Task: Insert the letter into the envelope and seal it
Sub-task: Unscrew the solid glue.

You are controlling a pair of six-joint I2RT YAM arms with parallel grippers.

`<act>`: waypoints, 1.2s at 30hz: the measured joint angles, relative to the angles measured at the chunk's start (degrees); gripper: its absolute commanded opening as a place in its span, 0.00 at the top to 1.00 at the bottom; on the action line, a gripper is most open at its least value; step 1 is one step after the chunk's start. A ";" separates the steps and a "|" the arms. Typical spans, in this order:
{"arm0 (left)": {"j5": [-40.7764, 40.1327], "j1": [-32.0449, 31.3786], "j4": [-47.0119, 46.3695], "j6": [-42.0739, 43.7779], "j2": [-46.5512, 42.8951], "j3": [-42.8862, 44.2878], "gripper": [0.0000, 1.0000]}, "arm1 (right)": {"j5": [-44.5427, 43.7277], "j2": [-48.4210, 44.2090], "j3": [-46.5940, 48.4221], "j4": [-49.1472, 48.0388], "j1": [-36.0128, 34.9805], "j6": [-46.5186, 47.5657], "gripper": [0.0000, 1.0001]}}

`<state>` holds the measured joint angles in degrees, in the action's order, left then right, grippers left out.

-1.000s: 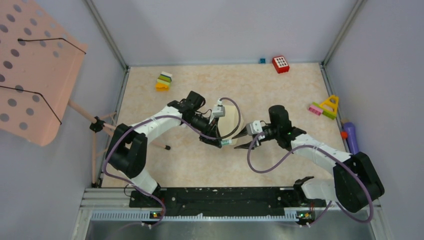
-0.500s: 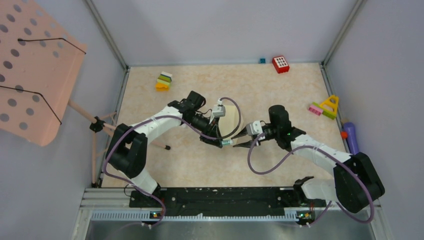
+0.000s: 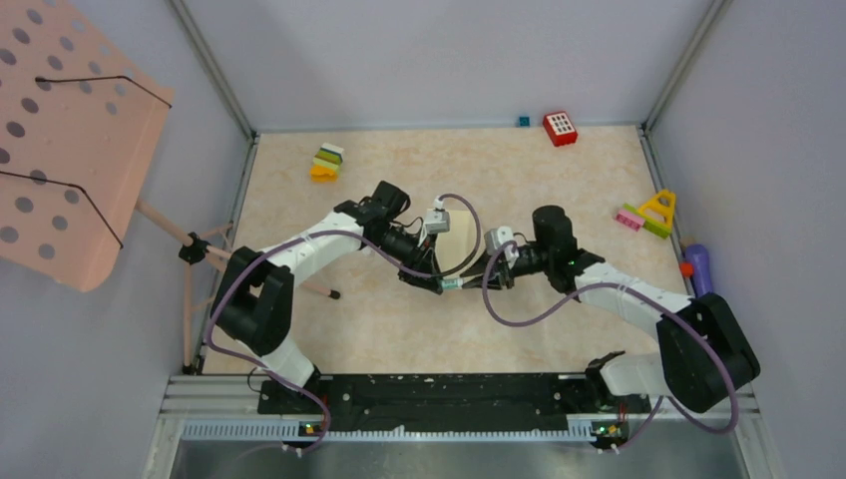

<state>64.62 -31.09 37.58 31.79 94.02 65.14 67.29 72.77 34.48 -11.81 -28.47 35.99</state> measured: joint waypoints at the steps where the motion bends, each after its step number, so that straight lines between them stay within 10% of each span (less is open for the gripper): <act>1: -0.46 0.09 -0.22 -0.26 -0.02 0.00 1.00 | -0.37 0.81 0.50 -0.61 0.00 -2.51 0.84; 20: -24.76 -0.17 -20.65 -12.48 -11.45 -10.67 1.00 | -3.17 25.70 21.84 5.25 2.01 -54.84 0.62; 36: -6.93 -0.35 -15.06 -7.52 -7.80 -4.59 1.00 | 1.11 4.76 8.17 1.90 3.54 -22.36 0.50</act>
<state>57.69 -31.44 22.52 24.27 86.21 60.55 68.40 77.54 42.65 -9.91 -24.93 13.63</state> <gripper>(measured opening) 0.286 0.505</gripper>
